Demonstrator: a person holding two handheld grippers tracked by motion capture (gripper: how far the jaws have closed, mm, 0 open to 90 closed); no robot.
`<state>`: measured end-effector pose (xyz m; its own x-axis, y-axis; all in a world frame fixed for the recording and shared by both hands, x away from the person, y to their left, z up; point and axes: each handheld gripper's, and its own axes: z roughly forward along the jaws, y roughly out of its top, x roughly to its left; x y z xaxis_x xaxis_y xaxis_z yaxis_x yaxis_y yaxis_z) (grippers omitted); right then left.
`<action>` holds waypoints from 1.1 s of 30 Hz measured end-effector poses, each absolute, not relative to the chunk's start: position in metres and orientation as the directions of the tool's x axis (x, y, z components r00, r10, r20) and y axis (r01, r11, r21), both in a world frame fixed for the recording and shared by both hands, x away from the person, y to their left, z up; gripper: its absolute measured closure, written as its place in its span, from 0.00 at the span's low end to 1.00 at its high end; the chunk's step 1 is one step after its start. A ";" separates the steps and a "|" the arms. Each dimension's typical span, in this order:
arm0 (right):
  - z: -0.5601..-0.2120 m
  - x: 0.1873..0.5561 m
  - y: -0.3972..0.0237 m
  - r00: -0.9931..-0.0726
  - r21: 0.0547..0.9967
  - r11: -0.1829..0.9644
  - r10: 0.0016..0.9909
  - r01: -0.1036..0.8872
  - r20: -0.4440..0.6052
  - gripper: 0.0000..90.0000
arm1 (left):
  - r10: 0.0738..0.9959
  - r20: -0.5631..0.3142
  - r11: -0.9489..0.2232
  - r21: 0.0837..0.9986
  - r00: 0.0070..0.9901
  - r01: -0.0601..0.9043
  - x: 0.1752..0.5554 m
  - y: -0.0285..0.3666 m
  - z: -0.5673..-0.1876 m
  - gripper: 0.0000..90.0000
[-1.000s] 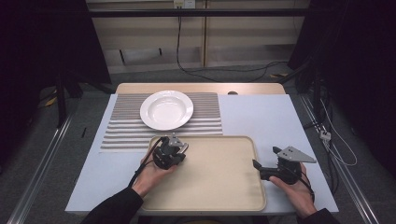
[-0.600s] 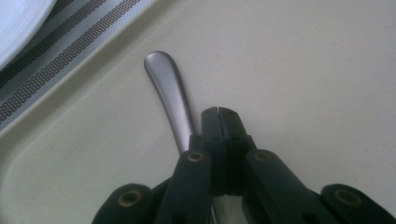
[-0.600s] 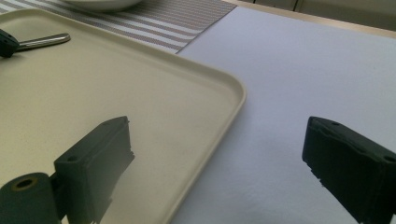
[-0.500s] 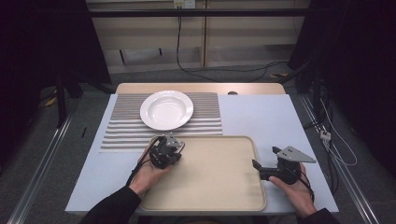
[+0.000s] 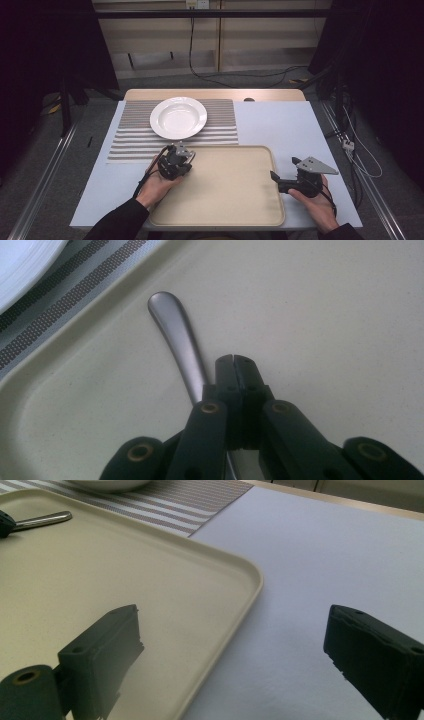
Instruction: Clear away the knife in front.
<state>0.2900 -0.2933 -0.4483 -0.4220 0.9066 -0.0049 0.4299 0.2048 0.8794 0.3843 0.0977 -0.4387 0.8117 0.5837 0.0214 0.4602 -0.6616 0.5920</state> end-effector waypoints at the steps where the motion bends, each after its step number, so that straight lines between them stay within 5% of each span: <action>1: -0.448 0.290 -0.293 -0.421 0.879 0.205 0.907 0.430 -0.005 0.09 | 0.585 0.016 -0.657 0.595 0.811 0.463 0.385 0.098 -0.439 1.00; 33: -0.449 0.291 -0.293 -0.422 0.878 0.206 0.907 0.432 -0.005 0.09 | 0.637 0.028 -0.643 0.571 0.770 0.510 0.390 0.116 -0.437 1.00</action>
